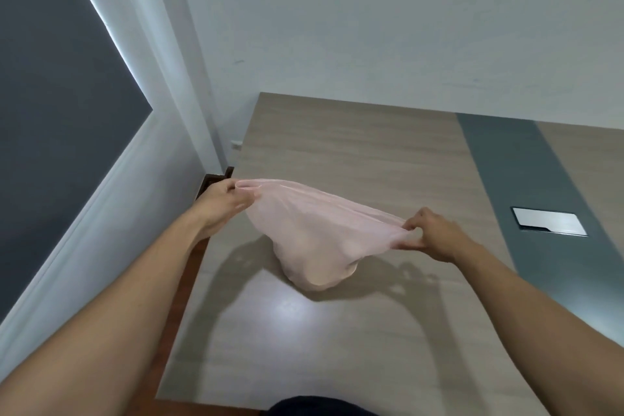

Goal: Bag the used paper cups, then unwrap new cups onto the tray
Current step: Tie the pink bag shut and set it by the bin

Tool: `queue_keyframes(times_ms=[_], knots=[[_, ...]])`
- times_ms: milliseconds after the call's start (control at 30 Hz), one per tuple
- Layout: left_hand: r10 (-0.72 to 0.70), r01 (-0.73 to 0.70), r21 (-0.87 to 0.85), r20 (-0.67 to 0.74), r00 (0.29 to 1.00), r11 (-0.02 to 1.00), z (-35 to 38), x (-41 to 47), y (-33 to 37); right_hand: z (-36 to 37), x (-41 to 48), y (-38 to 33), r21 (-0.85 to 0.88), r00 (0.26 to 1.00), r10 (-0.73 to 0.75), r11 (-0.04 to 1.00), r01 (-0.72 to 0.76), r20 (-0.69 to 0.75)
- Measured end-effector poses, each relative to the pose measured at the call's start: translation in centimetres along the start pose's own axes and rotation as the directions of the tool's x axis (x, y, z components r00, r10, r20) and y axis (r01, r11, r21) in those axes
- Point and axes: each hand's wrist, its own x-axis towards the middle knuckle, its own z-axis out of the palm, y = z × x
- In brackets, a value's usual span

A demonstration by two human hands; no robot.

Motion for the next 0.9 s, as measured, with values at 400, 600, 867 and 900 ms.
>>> queue_keyframes(times_ms=[400, 600, 867, 900], knots=[[0.187, -0.131, 0.179, -0.347, 0.919, 0.975, -0.4, -1.4, -2.6, -1.1, 0.6, 1.0, 0.157, 0.978, 0.074, 0.987, -0.044, -0.195], [0.189, -0.262, -0.292, -0.256, 0.948, 0.92, 2.3, -1.7, 1.2, -2.1, 0.2, -2.1, 0.67, 0.98, 0.124, 0.743, 0.012, -0.155], [0.245, -0.142, -0.547, 0.12, 0.962, 0.825, 6.0, -3.3, 5.3, -2.1, 1.3, -5.5, 0.953, 0.997, 0.039, -0.301, -0.046, 0.06], [0.255, -0.136, -0.51, 0.171, 0.952, 0.85, 6.7, -3.6, 5.6, -2.3, 1.3, -5.8, 0.895, 0.999, 0.0, -0.444, -0.043, 0.048]])
